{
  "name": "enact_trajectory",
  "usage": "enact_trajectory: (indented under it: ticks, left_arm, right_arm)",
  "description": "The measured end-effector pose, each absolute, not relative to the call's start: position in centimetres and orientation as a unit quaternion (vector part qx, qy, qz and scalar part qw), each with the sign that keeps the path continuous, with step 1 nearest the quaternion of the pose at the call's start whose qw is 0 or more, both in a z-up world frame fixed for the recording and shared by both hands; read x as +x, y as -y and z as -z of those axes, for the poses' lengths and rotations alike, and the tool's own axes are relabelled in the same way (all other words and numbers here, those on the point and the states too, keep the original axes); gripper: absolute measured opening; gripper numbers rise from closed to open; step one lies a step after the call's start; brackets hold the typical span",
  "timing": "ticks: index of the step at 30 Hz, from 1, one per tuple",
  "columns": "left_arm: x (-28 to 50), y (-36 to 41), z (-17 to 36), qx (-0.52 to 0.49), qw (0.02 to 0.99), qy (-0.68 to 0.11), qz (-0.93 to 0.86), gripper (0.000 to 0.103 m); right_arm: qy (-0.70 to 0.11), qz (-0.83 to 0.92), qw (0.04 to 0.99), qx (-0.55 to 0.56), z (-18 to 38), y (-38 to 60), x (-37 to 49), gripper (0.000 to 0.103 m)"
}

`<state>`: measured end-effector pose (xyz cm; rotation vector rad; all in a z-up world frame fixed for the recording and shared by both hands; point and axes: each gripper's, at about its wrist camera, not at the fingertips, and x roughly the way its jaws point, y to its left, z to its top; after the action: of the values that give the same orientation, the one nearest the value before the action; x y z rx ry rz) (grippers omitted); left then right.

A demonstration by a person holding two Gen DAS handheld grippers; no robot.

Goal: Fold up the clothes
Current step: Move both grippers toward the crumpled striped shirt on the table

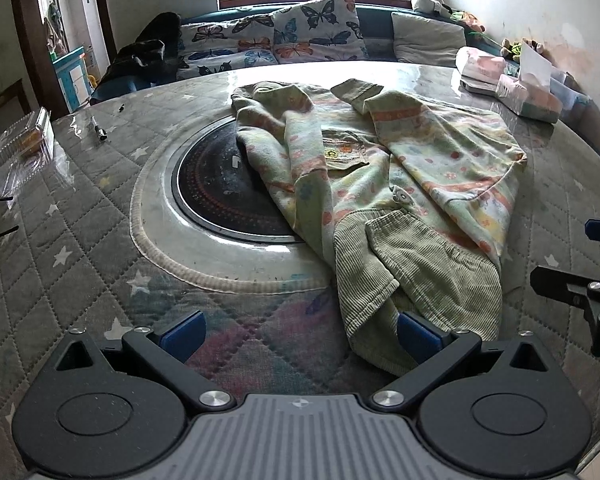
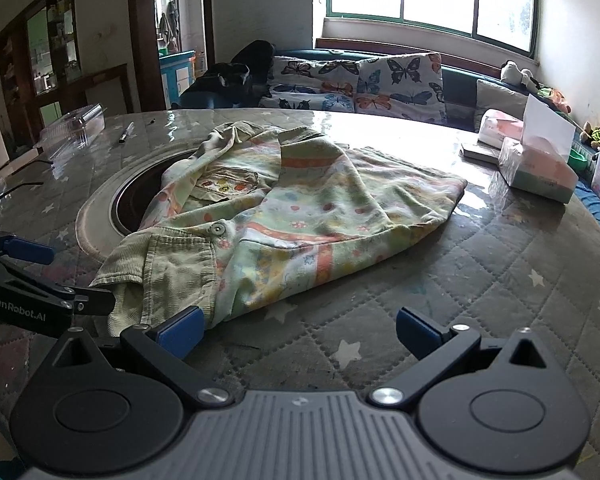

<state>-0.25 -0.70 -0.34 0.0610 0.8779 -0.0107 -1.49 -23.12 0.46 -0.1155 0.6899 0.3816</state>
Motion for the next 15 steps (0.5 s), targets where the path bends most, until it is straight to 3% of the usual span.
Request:
enact_trajectory:
  ticks: [15]
  left_arm:
    - [-0.3,1.1,-0.6,0.042,0.912,-0.408,0.015,0.103]
  right_arm:
    - [-0.327,-0.161,0.929,-0.063,-1.3,22.4,-1.4,0.103]
